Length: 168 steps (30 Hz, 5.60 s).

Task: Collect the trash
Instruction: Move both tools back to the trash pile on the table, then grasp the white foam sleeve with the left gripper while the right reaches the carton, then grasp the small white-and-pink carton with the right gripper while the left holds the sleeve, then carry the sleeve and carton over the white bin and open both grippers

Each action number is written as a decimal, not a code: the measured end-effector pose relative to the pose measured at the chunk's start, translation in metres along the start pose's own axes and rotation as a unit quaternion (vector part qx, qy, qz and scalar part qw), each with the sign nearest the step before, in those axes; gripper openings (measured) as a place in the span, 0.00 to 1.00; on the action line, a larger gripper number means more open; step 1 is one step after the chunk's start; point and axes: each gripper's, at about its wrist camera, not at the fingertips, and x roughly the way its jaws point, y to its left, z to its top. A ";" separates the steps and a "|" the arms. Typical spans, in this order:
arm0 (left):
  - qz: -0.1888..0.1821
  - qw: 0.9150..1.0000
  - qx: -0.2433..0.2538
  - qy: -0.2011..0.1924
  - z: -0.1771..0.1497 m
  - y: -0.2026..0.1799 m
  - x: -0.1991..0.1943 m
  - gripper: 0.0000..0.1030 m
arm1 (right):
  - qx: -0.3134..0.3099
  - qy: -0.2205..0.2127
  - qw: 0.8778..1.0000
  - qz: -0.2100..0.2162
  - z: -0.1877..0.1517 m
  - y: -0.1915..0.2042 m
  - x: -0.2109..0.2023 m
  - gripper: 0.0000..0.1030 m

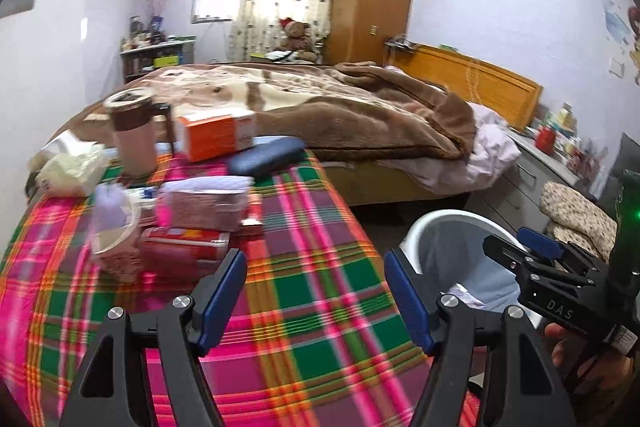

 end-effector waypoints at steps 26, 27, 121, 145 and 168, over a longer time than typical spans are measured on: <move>0.079 0.993 -0.087 0.010 0.010 0.164 0.017 0.70 | -0.107 0.050 0.981 0.155 0.039 0.130 0.073 0.71; 0.073 0.993 -0.089 0.014 0.012 0.167 0.022 0.70 | -0.108 0.051 0.980 0.159 0.041 0.134 0.077 0.71; 0.106 0.980 -0.141 0.087 -0.059 0.212 0.005 0.28 | -0.099 0.094 0.973 0.186 0.016 0.151 0.100 0.39; 0.029 0.998 -0.047 0.016 -0.015 0.082 -0.039 0.28 | -0.023 0.013 0.989 0.148 0.016 0.069 0.007 0.39; -0.104 0.992 0.059 0.051 0.005 -0.088 0.031 0.28 | 0.072 0.004 0.997 -0.027 -0.003 -0.050 -0.019 0.39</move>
